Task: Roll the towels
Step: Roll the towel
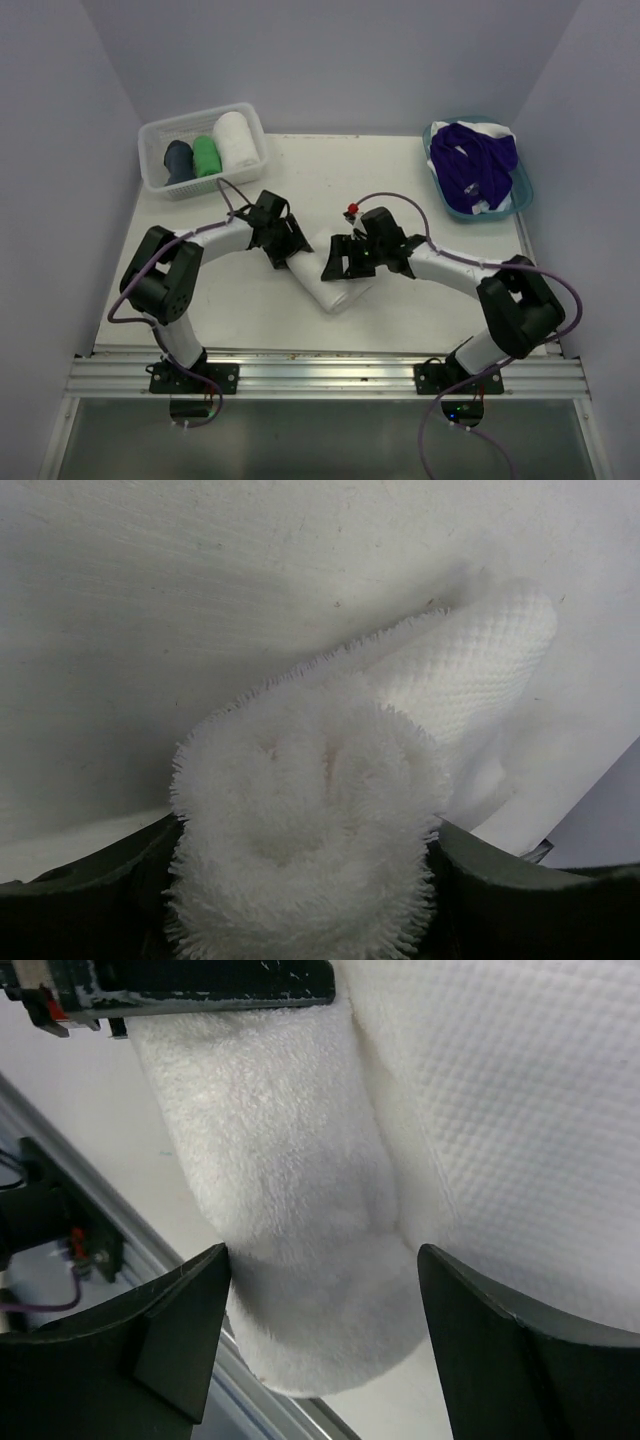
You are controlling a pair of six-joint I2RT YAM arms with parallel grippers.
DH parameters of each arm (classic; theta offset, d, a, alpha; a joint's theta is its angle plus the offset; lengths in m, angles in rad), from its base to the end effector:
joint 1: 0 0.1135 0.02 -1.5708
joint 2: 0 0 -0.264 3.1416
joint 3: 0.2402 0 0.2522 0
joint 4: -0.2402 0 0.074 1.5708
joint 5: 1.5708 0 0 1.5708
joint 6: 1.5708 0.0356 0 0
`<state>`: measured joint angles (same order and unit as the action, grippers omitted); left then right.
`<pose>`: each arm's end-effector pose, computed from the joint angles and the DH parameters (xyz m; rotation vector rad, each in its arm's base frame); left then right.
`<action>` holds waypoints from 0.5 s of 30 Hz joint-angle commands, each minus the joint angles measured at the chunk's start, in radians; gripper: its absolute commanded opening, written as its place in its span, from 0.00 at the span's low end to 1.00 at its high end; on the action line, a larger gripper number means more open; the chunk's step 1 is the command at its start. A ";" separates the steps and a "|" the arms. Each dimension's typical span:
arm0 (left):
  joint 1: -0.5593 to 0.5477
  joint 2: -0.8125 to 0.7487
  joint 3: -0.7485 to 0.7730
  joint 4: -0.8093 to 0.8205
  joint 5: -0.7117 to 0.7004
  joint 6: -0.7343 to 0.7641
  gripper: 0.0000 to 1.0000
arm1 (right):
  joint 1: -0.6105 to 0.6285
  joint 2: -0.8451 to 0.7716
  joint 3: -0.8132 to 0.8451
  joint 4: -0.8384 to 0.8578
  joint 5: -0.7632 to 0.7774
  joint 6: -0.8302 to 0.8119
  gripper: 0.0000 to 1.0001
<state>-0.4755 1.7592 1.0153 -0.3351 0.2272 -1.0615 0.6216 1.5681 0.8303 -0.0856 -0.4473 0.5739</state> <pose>0.3001 -0.1635 0.1553 -0.7458 2.7549 -0.7317 0.2455 0.1948 0.1793 -0.2902 2.5618 1.0495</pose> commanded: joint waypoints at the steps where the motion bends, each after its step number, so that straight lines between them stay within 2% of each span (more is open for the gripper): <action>1: -0.011 0.040 0.023 -0.073 0.001 0.049 0.65 | 0.064 -0.132 0.088 -0.250 0.318 -0.120 0.78; 2: -0.012 0.043 0.025 -0.076 0.001 0.051 0.65 | 0.094 -0.146 0.107 -0.275 0.379 -0.158 0.79; 3: -0.012 0.045 0.025 -0.079 0.000 0.052 0.65 | 0.128 -0.155 0.127 -0.298 0.527 -0.183 0.80; 5: -0.012 0.043 0.025 -0.085 -0.003 0.052 0.65 | 0.242 -0.152 0.194 -0.359 0.698 -0.239 0.80; 12: -0.011 0.043 0.026 -0.093 -0.003 0.051 0.65 | 0.515 -0.036 0.308 -0.396 1.010 -0.359 0.80; 15: -0.011 0.046 0.034 -0.101 -0.002 0.052 0.65 | 0.587 0.041 0.343 -0.404 1.073 -0.408 0.81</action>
<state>-0.4782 1.7760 1.0348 -0.3565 0.2356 -1.0504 1.1557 1.5501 1.1339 -0.4309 0.4374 0.2527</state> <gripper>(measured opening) 0.656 0.805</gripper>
